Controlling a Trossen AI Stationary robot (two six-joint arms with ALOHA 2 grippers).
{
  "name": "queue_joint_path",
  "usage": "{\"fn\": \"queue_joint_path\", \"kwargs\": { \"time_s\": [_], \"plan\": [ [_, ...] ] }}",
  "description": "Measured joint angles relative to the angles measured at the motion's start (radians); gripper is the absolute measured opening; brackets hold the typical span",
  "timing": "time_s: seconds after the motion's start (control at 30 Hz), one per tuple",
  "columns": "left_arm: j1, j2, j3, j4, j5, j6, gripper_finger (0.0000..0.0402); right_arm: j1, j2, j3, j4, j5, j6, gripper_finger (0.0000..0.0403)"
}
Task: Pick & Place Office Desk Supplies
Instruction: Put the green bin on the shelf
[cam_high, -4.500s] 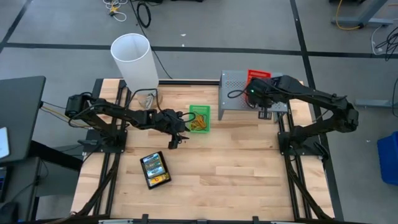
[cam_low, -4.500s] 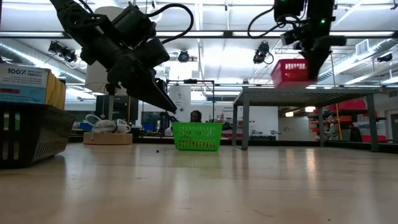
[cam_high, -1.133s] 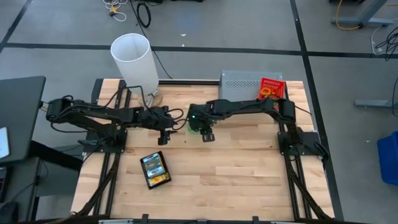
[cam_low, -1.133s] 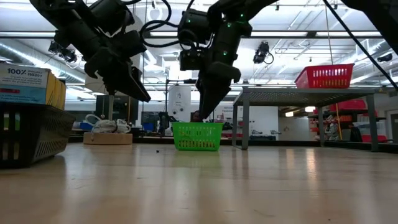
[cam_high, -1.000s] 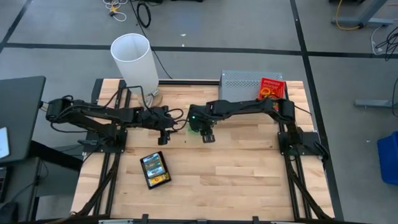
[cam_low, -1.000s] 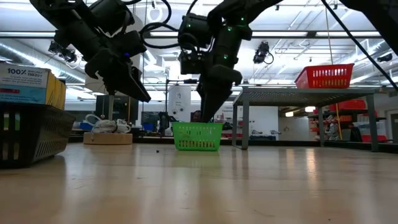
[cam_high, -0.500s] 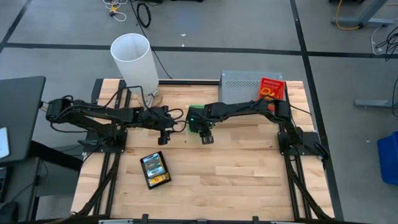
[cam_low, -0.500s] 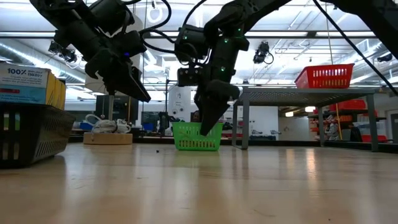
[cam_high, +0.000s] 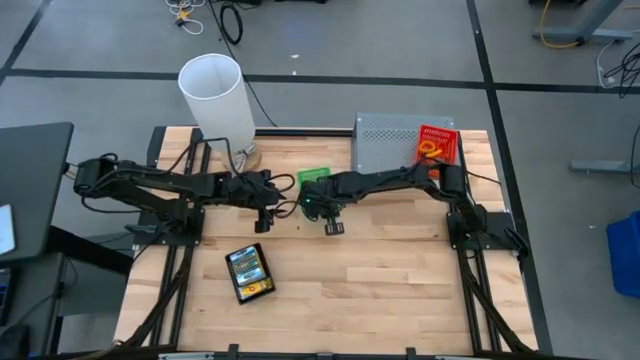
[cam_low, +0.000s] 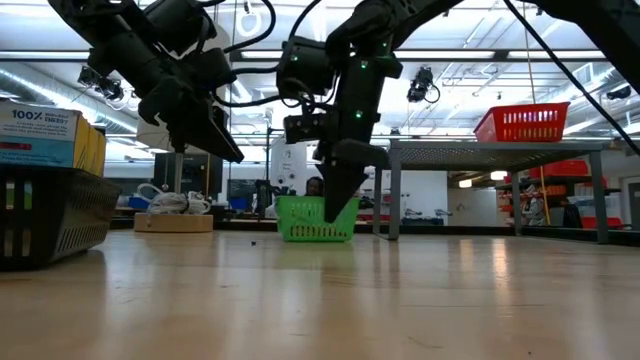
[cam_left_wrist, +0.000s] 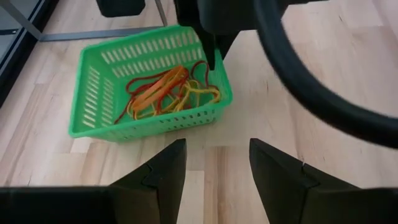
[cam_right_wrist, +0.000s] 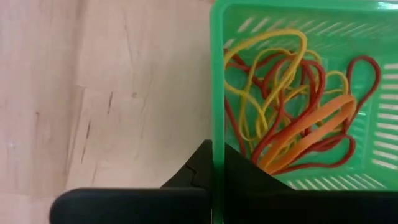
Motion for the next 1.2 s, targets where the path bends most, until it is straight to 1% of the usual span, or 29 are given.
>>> {"fn": "queue_joint_path", "kwargs": {
  "time_s": [0.1,0.2,0.37,0.47,0.57,0.7,0.8,0.93,1.0,1.03,1.13,1.2],
  "plan": [
    [0.000,0.000,0.000,0.000,0.000,0.000,0.0181,0.012,-0.002,0.002,-0.029,0.020,0.018,0.0009],
    [0.000,0.000,0.000,0.000,0.000,0.000,0.0181,0.026,-0.009,0.017,-0.101,0.041,0.034,0.0007],
    [0.000,0.000,0.000,0.001,0.000,0.000,0.0181,0.053,-0.039,0.073,-0.198,0.062,0.058,0.0005],
    [0.000,0.000,0.000,0.001,0.004,0.000,0.0181,0.066,-0.068,0.117,-0.238,0.094,0.073,0.0004],
    [-0.002,0.000,0.000,0.002,0.009,0.000,0.0181,0.076,-0.088,0.193,-0.315,0.150,0.093,0.0004],
    [-0.002,0.000,0.000,0.002,0.011,-0.004,0.0181,0.089,-0.100,0.321,-0.451,0.251,0.104,0.0004],
    [-0.002,0.000,0.000,0.002,0.021,-0.004,0.0181,0.090,-0.101,0.431,-0.569,0.289,0.119,0.0004],
    [-0.002,0.000,0.000,0.002,0.026,-0.004,0.0181,0.081,-0.100,0.563,-0.718,0.310,0.160,0.0003],
    [-0.002,0.000,0.000,0.003,0.026,-0.004,0.0181,0.071,-0.101,0.616,-0.766,0.317,0.182,0.0003],
    [-0.002,0.000,0.000,0.003,0.026,-0.004,0.0181,0.064,-0.105,0.626,-0.761,0.320,0.189,0.0003],
    [-0.002,0.000,0.000,0.003,0.027,-0.004,0.0181,0.037,-0.149,0.625,-0.766,0.274,0.195,0.0003],
    [-0.002,0.000,0.000,0.003,0.028,-0.005,0.0181,0.014,-0.181,0.607,-0.757,0.269,0.208,0.0003]
  ]
}}
